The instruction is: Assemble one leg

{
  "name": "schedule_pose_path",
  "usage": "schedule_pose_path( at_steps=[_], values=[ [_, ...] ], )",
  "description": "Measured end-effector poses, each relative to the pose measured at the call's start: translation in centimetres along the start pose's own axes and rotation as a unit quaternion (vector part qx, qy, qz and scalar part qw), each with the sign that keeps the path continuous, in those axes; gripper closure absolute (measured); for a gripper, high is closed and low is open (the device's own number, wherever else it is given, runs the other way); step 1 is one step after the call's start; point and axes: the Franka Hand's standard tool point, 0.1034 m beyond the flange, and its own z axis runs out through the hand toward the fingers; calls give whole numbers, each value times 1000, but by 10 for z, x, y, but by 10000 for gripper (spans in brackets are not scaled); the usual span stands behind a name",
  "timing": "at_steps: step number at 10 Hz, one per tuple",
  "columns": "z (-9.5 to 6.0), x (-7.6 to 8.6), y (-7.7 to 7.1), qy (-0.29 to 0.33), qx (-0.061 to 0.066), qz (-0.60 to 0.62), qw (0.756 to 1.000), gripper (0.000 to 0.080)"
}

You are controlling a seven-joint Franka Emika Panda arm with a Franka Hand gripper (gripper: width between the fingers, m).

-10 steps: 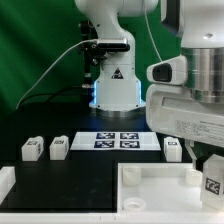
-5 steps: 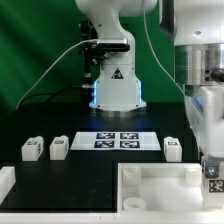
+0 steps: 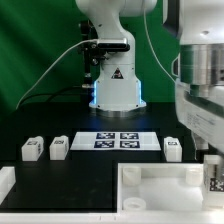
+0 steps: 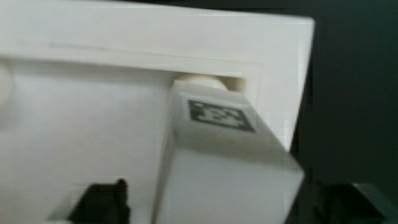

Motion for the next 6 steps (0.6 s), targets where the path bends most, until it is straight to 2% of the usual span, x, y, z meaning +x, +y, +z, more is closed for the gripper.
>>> schedule_pose_path(
  at_steps=[1, 5, 6],
  values=[
    [0, -1, 0, -1, 0, -71, 997, 182],
    [3, -1, 2, -2, -2, -249, 969, 151],
    [7, -1, 2, 9, -14, -362, 932, 151]
  ],
)
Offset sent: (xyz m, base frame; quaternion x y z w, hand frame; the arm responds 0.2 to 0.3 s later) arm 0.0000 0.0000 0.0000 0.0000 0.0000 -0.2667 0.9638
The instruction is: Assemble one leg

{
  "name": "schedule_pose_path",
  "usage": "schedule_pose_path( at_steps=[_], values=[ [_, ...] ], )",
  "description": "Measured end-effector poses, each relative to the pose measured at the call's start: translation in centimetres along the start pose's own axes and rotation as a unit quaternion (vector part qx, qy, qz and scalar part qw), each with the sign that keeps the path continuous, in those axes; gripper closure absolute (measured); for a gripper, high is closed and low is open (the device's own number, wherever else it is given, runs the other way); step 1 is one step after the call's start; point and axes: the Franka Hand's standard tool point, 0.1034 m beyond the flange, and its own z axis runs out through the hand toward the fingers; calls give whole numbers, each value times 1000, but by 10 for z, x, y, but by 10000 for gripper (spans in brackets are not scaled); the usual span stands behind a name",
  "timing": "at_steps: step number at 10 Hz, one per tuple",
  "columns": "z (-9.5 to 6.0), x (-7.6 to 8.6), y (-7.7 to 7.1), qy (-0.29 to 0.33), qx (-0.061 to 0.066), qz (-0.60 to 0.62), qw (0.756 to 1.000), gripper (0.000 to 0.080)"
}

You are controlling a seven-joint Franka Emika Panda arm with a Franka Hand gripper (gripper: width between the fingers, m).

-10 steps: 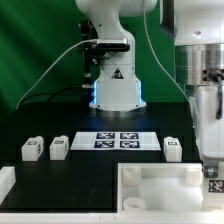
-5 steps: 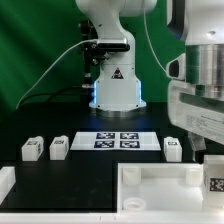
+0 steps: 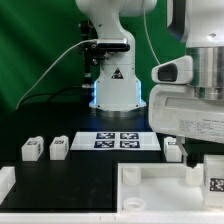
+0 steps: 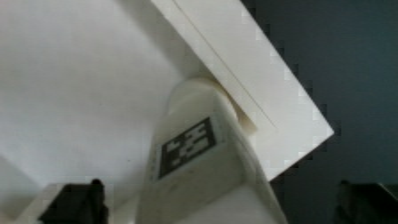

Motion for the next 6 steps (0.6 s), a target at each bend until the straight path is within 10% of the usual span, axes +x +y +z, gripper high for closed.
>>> schedule_pose_path(
  at_steps=[5, 6],
  values=[
    [0, 4, -2, -2, -7, -21, 1000, 180],
    [0, 4, -3, -3, -6, 39, 999, 327]
  ],
)
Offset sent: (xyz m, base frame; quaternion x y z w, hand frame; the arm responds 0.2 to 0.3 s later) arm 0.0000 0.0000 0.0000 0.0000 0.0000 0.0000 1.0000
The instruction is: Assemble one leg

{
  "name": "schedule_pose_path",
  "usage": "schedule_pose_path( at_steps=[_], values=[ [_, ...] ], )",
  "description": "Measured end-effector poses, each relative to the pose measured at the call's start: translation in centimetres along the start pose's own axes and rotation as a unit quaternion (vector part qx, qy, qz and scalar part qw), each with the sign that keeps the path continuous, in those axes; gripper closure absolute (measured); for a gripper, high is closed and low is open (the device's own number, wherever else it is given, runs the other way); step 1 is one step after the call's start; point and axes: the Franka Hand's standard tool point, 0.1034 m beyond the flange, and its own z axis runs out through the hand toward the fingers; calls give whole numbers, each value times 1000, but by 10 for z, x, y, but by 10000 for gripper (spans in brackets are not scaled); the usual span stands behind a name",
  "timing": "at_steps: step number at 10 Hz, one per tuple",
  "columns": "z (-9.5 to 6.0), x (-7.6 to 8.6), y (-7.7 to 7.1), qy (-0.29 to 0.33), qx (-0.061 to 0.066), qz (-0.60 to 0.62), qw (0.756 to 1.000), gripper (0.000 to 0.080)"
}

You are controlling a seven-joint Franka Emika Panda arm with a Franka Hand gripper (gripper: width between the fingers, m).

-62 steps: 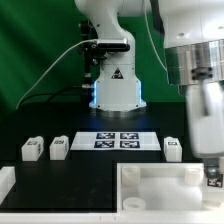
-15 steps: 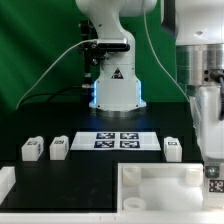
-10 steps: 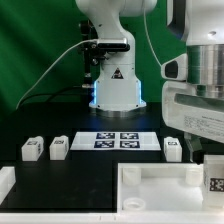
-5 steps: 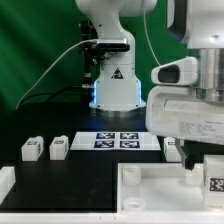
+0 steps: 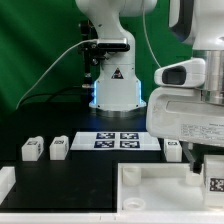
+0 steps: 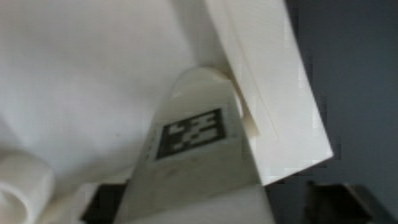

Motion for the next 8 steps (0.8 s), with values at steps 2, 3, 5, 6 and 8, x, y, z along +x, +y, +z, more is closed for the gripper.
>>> schedule_pose_path(
  at_steps=[2, 3, 5, 6, 8],
  values=[
    [0, 0, 2, -1, -2, 65, 998, 505],
    [1, 0, 3, -2, -2, 130, 992, 505],
    [2, 3, 7, -3, -8, 256, 967, 505],
    [3, 3, 11, -17, 4, 365, 931, 505],
    [3, -4, 19, -38, 54, 542, 838, 505]
  ],
)
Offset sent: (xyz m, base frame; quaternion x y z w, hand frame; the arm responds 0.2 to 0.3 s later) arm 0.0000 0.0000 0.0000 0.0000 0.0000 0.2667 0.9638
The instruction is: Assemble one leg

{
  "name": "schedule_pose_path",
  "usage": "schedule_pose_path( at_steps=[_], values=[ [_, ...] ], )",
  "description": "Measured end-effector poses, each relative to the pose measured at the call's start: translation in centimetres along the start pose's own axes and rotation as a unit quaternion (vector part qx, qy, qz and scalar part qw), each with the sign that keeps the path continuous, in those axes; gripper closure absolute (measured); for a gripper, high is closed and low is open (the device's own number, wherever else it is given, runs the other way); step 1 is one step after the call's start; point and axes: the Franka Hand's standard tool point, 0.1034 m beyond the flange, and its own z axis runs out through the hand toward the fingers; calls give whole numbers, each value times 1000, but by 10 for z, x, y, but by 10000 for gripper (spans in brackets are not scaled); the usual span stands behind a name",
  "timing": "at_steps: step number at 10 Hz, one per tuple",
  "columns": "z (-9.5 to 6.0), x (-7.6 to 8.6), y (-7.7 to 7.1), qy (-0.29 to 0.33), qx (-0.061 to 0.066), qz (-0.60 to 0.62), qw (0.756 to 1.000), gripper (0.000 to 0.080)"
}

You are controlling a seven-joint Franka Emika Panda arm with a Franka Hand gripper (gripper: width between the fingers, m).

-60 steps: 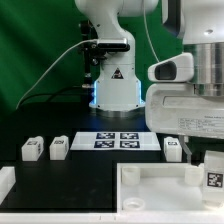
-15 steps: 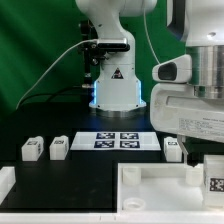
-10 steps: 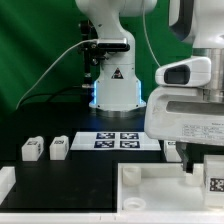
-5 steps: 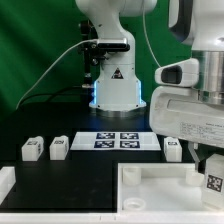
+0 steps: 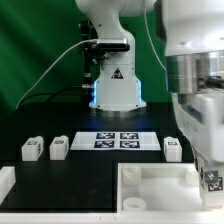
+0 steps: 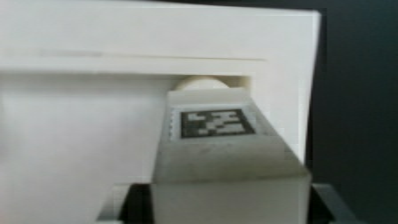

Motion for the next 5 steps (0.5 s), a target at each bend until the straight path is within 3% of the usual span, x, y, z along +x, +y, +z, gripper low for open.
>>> schedule_pose_path(
  at_steps=[2, 3, 4, 5],
  values=[
    [0, -2, 0, -4, -2, 57, 998, 505],
    [0, -2, 0, -4, -3, 53, 999, 425],
    [1, -2, 0, -4, -3, 34, 999, 425],
    [2, -2, 0, -1, 0, 5, 1000, 289]
  ],
)
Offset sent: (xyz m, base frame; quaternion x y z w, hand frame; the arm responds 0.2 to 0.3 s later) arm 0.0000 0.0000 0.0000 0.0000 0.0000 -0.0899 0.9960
